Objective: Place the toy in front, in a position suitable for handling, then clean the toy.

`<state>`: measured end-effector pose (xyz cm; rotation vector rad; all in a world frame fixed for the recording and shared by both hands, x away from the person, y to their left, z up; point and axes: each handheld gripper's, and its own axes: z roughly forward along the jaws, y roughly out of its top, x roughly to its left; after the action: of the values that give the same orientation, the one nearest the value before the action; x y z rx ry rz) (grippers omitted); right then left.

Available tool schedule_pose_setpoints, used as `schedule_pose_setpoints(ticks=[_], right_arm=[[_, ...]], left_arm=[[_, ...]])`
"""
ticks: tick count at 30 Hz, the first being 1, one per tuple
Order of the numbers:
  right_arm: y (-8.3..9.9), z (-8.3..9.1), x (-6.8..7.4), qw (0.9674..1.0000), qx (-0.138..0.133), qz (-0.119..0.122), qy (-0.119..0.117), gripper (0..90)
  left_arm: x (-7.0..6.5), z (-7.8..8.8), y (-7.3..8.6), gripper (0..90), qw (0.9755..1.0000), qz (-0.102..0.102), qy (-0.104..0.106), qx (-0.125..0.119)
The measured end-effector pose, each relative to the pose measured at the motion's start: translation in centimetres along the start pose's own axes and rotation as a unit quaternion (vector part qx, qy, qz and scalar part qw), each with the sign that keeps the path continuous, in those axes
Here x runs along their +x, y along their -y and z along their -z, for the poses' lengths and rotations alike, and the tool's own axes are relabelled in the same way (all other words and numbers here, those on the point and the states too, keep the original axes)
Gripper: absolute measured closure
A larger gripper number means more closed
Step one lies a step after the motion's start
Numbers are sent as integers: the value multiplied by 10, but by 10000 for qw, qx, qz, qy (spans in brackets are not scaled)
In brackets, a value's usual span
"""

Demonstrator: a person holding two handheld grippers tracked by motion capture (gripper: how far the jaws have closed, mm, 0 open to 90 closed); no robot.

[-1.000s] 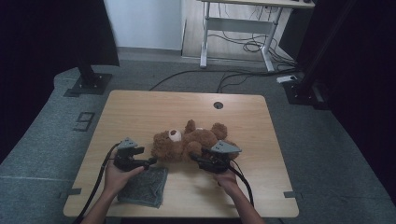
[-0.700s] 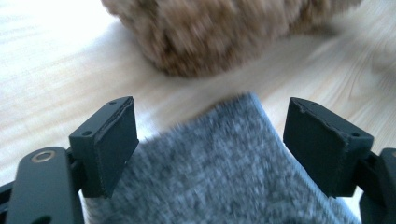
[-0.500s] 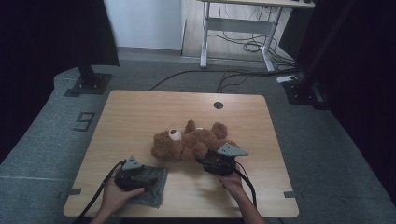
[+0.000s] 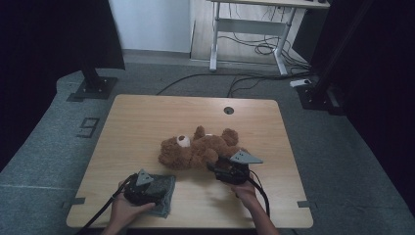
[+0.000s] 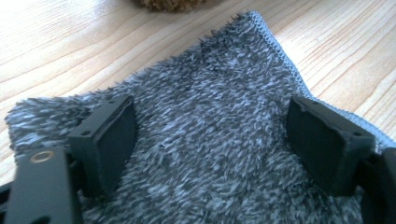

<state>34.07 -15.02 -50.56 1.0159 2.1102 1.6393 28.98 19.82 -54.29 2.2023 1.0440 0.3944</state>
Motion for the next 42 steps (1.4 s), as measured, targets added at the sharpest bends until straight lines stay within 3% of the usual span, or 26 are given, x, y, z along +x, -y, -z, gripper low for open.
schedule_pose_setpoints(ticks=[4, 5, 6, 8, 11, 13, 14, 19, 20, 21, 22, 25, 28, 29, 32, 35, 37, 40, 42], right_arm=[[0, 0, 0, 10000, -30, -31, 46, 429], [0, 0, 0, 10000, -30, -31, 46, 429], [0, 1, 0, 10000, -22, -19, 55, 430], [-1, 1, 0, 10000, -23, -9, 57, 429], [-3, 5, 0, 9999, -66, 12, 94, 430], [-6, 11, 0, 9997, -128, 75, 195, 426], [-10, 21, -1, 9983, -255, 115, 510, 408], [-18, 42, -13, 9957, -480, 7, 797, 365], [-20, 50, -22, 9943, -453, 60, 961, 335], [-20, 50, -22, 9943, -453, 60, 961, 335], [-21, 55, -32, 9938, -405, -1, 1037, 303], [-20, 57, -43, 9941, -316, -105, 1032, 275], [-13, 50, -59, 9948, -32, -299, 969, 228], [-13, 50, -59, 9948, -32, -299, 969, 228], [-4, 38, -68, 9942, 308, -472, 915, 191], [-1, 35, -68, 9944, 388, -504, 843, 186], [0, 34, -68, 9946, 404, -534, 791, 192], [1, 36, -69, 9949, 428, -592, 699, 209], [4, 36, -72, 9944, 517, -636, 661, 271]], left_arm=[[4, 2, 0, 344, 10000, 10, -21, -23], [5, 3, 0, 344, 10000, 8, -27, -37], [6, 4, 1, 432, 9999, -1, -18, -99], [6, 4, 2, 473, 9999, -8, -17, -107], [8, 5, 3, 610, 9998, -12, -21, -174], [9, 5, 4, 635, 9998, -21, -20, -217], [11, 6, 5, 673, 9997, 4, -2, -250], [17, 6, 6, 716, 9995, 89, 126, -290], [18, 7, 6, 718, 9994, 119, 170, -294], [18, 7, 6, 720, 9994, 119, 170, -294], [19, 7, 6, 720, 9993, 139, 194, -302], [20, 7, 6, 720, 9991, 164, 216, -321], [22, 7, 7, 719, 9986, 244, 303, -357], [23, 7, 7, 719, 9984, 271, 341, -363], [25, 8, 8, 719, 9979, 344, 388, -399], [25, 8, 8, 720, 9978, 341, 363, -428], [26, 11, 8, 720, 9973, 377, 360, -518], [27, 23, 2, 722, 9945, 465, 423, -841], [26, 31, -5, 723, 9921, 477, 463, -1064]])
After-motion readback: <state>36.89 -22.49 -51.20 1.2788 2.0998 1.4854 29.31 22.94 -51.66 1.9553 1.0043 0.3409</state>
